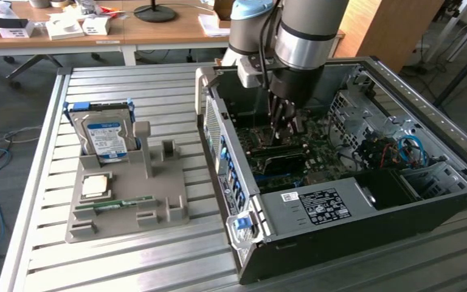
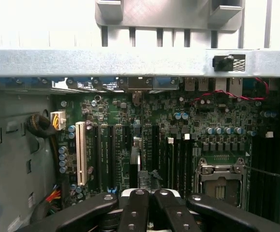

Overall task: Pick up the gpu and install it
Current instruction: 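Press down on the gpu until it lock into place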

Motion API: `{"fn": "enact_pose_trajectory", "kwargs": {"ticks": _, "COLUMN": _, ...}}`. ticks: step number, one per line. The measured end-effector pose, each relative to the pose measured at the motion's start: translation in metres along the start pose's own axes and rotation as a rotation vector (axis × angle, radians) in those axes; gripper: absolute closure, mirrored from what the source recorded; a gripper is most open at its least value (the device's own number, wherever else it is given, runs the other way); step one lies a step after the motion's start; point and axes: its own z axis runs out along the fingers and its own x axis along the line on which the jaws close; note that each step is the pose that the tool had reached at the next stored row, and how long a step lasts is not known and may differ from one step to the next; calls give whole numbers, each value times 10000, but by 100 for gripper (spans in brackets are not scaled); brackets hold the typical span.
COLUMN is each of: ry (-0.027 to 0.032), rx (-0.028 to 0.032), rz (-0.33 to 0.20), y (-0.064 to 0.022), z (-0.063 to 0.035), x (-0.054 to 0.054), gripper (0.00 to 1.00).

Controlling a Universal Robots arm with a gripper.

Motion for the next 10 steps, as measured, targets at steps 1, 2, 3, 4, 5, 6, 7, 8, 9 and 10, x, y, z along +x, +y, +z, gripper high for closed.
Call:
{"fn": "enact_pose_trajectory", "kwargs": {"ticks": 1, "ry": 2, "rx": 0, "rz": 0, "y": -1, "z": -1, "x": 0, "gripper": 89}}
{"fn": "enact_pose_trajectory", "kwargs": {"ticks": 2, "ry": 2, "rx": -2, "rz": -2, "y": -8, "z": -1, "x": 0, "gripper": 89}}
{"fn": "enact_pose_trajectory", "kwargs": {"ticks": 3, "ry": 3, "rx": -2, "rz": -2, "y": -16, "z": -1, "x": 0, "gripper": 89}}
{"fn": "enact_pose_trajectory", "kwargs": {"ticks": 4, "ry": 3, "rx": -2, "rz": -1, "y": -21, "z": -1, "x": 0, "gripper": 89}}
{"fn": "enact_pose_trajectory", "kwargs": {"ticks": 5, "ry": 3, "rx": -2, "rz": 0, "y": -21, "z": -1, "x": 0, "gripper": 89}}
{"fn": "enact_pose_trajectory", "kwargs": {"ticks": 6, "ry": 2, "rx": -1, "rz": 1, "y": -21, "z": 0, "x": 0, "gripper": 89}}
{"fn": "enact_pose_trajectory", "kwargs": {"ticks": 7, "ry": 2, "rx": -1, "rz": 0, "y": -21, "z": 0, "x": -1, "gripper": 89}}
{"fn": "enact_pose_trajectory", "kwargs": {"ticks": 8, "ry": 2, "rx": -1, "rz": 0, "y": -21, "z": 0, "x": 0, "gripper": 89}}
{"fn": "enact_pose_trajectory", "kwargs": {"ticks": 9, "ry": 2, "rx": -1, "rz": 0, "y": -21, "z": 0, "x": -1, "gripper": 89}}
{"fn": "enact_pose_trajectory", "kwargs": {"ticks": 10, "ry": 2, "rx": -1, "rz": 0, "y": -21, "z": 0, "x": 0, "gripper": 89}}
